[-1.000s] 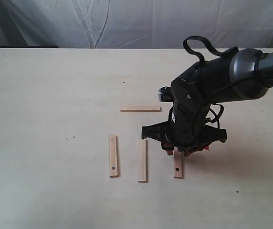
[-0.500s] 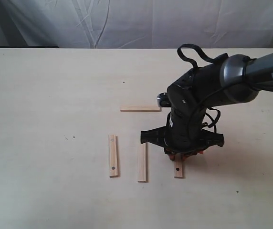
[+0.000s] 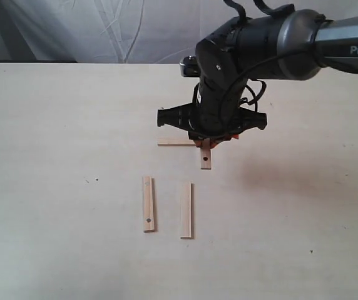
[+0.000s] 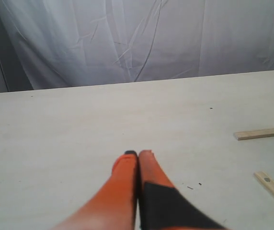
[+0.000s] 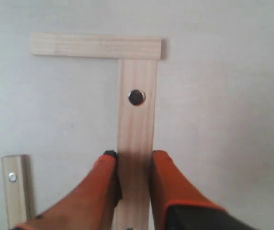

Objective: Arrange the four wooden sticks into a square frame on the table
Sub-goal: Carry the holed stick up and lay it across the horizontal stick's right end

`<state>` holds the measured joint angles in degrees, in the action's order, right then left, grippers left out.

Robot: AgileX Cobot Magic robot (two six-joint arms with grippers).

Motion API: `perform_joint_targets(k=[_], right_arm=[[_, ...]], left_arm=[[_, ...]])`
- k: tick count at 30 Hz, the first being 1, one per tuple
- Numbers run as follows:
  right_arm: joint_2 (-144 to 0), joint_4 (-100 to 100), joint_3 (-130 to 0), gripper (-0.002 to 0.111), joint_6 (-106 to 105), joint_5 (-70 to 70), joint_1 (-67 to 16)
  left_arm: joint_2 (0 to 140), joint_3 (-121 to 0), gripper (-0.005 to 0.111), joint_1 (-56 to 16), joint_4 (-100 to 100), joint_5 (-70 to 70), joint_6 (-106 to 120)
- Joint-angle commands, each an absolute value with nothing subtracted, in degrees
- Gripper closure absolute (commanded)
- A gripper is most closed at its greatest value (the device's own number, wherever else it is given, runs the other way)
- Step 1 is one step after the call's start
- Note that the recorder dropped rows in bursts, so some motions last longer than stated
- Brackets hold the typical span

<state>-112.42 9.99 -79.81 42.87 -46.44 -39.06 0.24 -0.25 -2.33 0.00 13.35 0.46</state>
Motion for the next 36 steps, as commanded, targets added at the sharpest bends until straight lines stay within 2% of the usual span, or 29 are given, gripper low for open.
perform_joint_targets(k=[1,11,26,29,33,36], right_arm=[[-116.6,12.4,-83.1,0.108,42.4,-47.0,-38.7],[-124.6,16.5,-87.9,0.108,43.6,-49.6,-38.7],[-125.5,16.4,-87.9,0.107,49.5,-47.6,-38.7],[-125.5,16.4,-87.9,0.095,50.7,-47.1,-38.7],[-125.5,16.6,-87.9,0.066,51.1,-47.0,-38.7],[-125.5,16.6,-87.9,0.064,51.2,-47.0,-38.7]], left_arm=[[0.0,0.0,0.107,-2.3,-0.4,13.3,0.5],[0.0,0.0,0.107,-2.3,-0.4,13.3,0.5],[0.0,0.0,0.107,-2.3,-0.4,13.3,0.5],[0.0,0.0,0.107,-2.3,-0.4,13.3,0.5],[0.0,0.0,0.107,-2.3,-0.4,13.3,0.5],[0.0,0.0,0.107,-2.3,-0.4,13.3,0.5]])
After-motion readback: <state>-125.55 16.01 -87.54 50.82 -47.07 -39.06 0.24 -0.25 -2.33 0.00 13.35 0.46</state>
